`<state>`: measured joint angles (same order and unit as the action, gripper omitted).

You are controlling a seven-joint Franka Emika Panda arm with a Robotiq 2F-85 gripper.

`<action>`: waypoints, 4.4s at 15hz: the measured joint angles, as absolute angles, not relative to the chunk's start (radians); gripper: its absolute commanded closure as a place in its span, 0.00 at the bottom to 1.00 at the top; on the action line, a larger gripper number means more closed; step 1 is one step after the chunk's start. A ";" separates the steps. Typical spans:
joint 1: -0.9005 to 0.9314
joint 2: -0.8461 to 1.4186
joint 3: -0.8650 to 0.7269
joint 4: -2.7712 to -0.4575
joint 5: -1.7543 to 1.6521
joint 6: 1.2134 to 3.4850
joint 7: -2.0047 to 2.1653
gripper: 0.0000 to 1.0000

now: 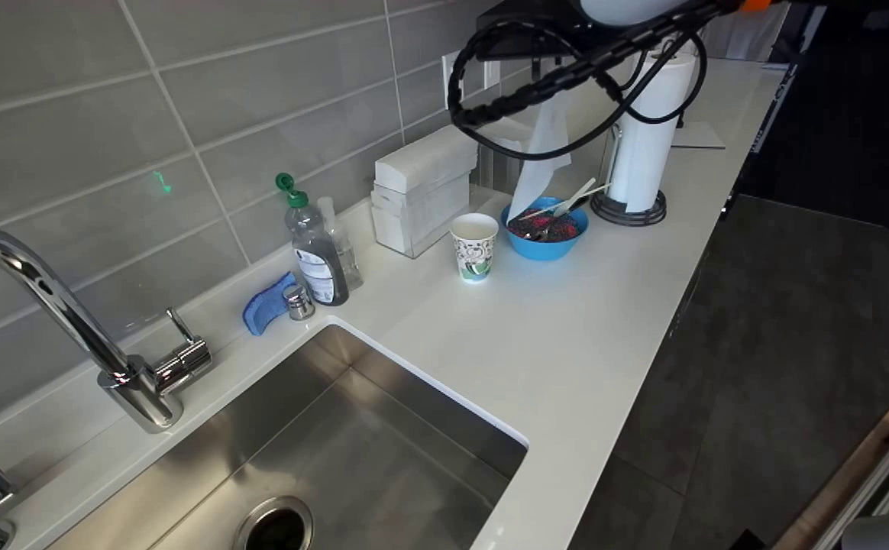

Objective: Rip up a paper towel on the table

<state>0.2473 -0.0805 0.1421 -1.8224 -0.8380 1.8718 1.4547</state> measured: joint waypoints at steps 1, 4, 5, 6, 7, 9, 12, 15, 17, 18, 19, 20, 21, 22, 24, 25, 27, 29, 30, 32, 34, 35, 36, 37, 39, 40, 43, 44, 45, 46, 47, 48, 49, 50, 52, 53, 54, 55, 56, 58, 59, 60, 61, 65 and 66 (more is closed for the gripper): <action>0.242 -0.085 0.147 -1.822 -0.812 1.867 1.455 1.00; 0.238 -0.090 0.171 -1.821 -0.752 1.816 1.449 1.00; 0.238 -0.090 0.185 -1.818 -0.745 1.773 1.448 1.00; 0.238 -0.088 0.201 -1.813 -0.745 1.718 1.448 1.00; 0.239 -0.085 0.217 -1.806 -0.745 1.657 1.448 1.00; 0.241 -0.077 0.241 -1.790 -0.745 1.552 1.448 1.00; 0.245 -0.050 0.263 -1.762 -0.743 1.442 1.442 1.00; 0.251 0.006 0.271 -1.728 -0.736 1.370 1.405 1.00; 0.255 0.053 0.273 -1.699 -0.723 1.343 1.365 1.00; 0.258 0.079 0.273 -1.682 -0.717 1.326 1.344 1.00; 0.264 0.104 0.273 -1.663 -0.712 1.303 1.323 1.00; 0.271 0.129 0.273 -1.642 -0.708 1.274 1.303 1.00; 0.279 0.154 0.273 -1.617 -0.701 1.236 1.283 1.00; 0.288 0.179 0.273 -1.591 -0.694 1.192 1.265 1.00; 0.302 0.227 0.272 -1.535 -0.667 1.122 1.234 1.00; 0.307 0.248 0.272 -1.507 -0.650 1.099 1.219 1.00; 0.318 0.284 0.269 -1.452 -0.611 1.058 1.185 0.99; 0.328 0.313 0.264 -1.403 -0.577 1.022 1.156 0.99; 0.330 0.323 0.263 -1.386 -0.570 1.015 1.150 0.99; 0.330 0.333 0.262 -1.372 -0.566 1.014 1.143 0.99; 0.330 0.337 0.261 -1.367 -0.565 1.014 1.139 1.00; 0.333 0.336 0.256 -1.366 -0.566 1.014 1.139 1.00; 0.336 0.336 0.253 -1.367 -0.565 1.016 1.128 1.00; 0.339 0.337 0.252 -1.370 -0.565 1.025 1.108 1.00; 0.348 0.340 0.255 -1.377 -0.524 1.069 1.055 1.00; 0.354 0.342 0.256 -1.380 -0.498 1.095 1.033 1.00; 0.366 0.345 0.257 -1.390 -0.423 1.195 0.979 1.00; 0.367 0.346 0.255 -1.393 -0.403 1.232 0.969 1.00; 0.366 0.348 0.252 -1.396 -0.380 1.272 0.957 1.00; 0.365 0.350 0.248 -1.397 -0.360 1.316 0.949 1.00; 0.363 0.353 0.244 -1.399 -0.340 1.361 0.938 1.00; 0.362 0.357 0.240 -1.401 -0.320 1.412 0.926 1.00; 0.361 0.359 0.236 -1.404 -0.304 1.468 0.917 1.00; 0.360 0.359 0.233 -1.410 -0.285 1.529 0.913 1.00; 0.350 0.357 0.233 -1.427 -0.258 1.661 0.914 1.00; 0.343 0.355 0.233 -1.437 -0.249 1.725 0.916 1.00; 0.337 0.351 0.233 -1.449 -0.247 1.788 0.921 1.00; 0.331 0.344 0.232 -1.466 -0.247 1.854 0.930 1.00; 0.325 0.334 0.231 -1.485 -0.247 1.916 0.943 1.00; 0.323 0.306 0.214 -1.530 -0.247 2.037 0.973 1.00; 0.323 0.290 0.205 -1.553 -0.247 2.091 0.989 1.00; 0.323 0.271 0.196 -1.578 -0.247 2.142 1.006 1.00; 0.323 0.252 0.189 -1.602 -0.247 2.188 1.023 1.00; 0.320 0.182 0.174 -1.678 -0.242 2.307 1.098 1.00; 0.317 0.168 0.173 -1.692 -0.230 2.310 1.120 1.00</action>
<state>0.3173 0.1679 0.1731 -1.6920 -0.2296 2.3100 1.1203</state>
